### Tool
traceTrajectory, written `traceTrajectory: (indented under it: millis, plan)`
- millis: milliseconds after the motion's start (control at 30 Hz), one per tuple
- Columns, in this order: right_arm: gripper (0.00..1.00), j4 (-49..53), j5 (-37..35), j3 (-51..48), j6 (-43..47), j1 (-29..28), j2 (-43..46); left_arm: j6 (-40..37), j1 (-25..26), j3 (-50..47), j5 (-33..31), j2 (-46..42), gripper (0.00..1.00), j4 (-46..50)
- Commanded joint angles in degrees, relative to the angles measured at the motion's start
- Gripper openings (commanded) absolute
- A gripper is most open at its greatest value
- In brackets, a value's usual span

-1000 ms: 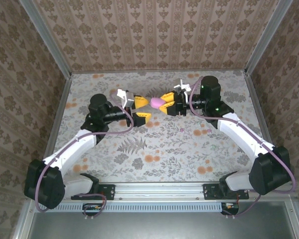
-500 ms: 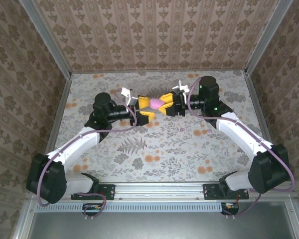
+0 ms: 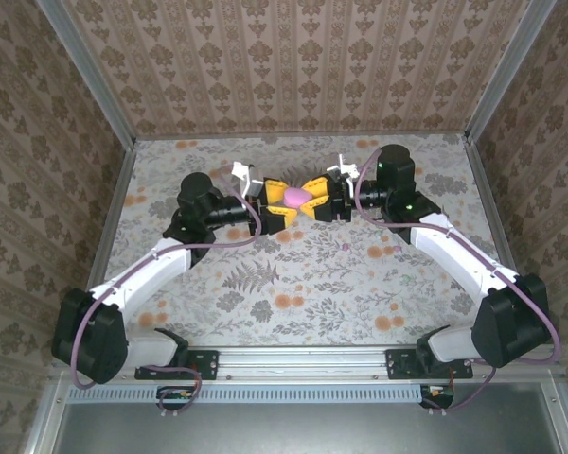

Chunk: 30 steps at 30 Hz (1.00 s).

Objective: Insert wireless bluetooth earbuds into charging case

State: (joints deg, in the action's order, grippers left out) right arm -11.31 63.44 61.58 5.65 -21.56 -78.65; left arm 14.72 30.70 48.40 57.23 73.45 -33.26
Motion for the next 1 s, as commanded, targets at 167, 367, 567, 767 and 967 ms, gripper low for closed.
traceTrajectory:
  millis: [167,367,567,767,967]
  plan:
    - [0.33,0.17,-0.16,0.65,0.92,-0.45,-0.27,0.33,0.59,1.89,0.7,0.82,0.51,-1.2]
    - [0.33,0.56,0.11,1.0,0.94,-0.45,-0.67,-0.35,0.59,2.0,1.05,0.69,0.4,-0.7]
    - [0.34,2.1,0.07,1.35,2.04,-0.41,-0.71,-0.65,0.59,2.47,0.96,0.67,0.36,-0.34]
    - [0.33,3.92,0.1,1.54,3.17,-0.41,-0.71,-0.83,0.59,2.67,0.85,0.6,0.42,-0.04]
    - [0.33,4.18,0.16,1.78,3.35,-0.41,-0.76,-1.14,0.59,2.9,1.08,0.47,0.43,0.64]
